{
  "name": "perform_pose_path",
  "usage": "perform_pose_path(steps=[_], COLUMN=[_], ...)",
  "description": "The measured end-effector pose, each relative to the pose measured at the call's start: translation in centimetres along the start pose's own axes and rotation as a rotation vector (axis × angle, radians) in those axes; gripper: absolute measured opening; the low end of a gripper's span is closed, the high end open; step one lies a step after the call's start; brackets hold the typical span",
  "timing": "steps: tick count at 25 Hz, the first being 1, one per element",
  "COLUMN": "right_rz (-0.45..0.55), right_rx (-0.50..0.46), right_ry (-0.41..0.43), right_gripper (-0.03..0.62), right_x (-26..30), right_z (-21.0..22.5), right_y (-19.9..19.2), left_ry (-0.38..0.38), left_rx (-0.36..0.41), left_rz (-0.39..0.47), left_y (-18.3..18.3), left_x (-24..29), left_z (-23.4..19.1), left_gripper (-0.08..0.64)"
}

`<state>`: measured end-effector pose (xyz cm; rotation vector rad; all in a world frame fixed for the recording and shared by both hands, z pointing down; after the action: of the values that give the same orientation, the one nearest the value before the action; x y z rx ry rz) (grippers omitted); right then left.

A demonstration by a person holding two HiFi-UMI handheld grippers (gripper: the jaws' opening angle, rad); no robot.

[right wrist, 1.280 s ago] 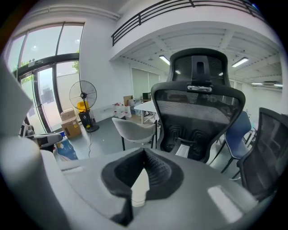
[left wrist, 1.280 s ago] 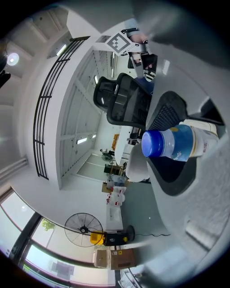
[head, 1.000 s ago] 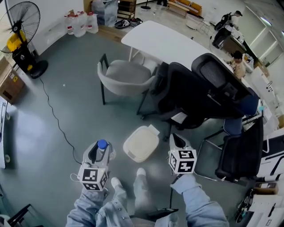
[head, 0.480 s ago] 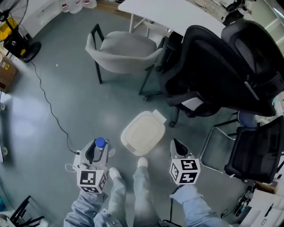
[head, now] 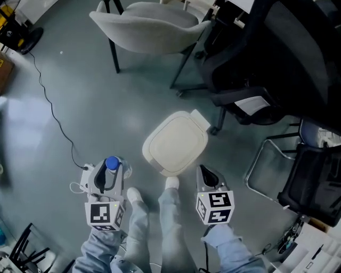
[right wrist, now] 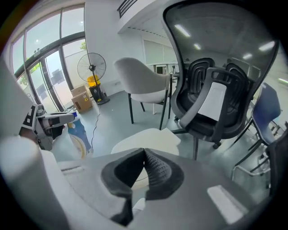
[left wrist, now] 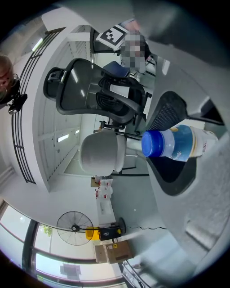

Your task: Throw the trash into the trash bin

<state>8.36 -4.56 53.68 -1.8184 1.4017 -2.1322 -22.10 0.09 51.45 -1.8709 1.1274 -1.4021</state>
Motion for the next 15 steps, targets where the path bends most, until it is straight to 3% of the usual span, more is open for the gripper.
perform_pose_path(steps=[15], right_rz=[-0.035], right_rx=[-0.007], right_ry=[0.062], right_gripper=[0.003], right_x=[5.8], right_z=[-7.5], right_y=[-2.4], left_ry=[0.093], left_rx=[-0.023], left_rz=[-0.012], left_y=[-4.6], left_x=[-2.3], left_z=[-6.5], left_gripper=[0.187])
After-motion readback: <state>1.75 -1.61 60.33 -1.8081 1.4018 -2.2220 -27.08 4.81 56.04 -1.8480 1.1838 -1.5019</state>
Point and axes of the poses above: the fingertips, and each gripper's own axes: x forward along the fingers, z to its right, y out of its top, the point moved 6 cm from there along -x, backward along the fingers, and after that the axes turned 15 degrees about -x, right-handed, at the moved point
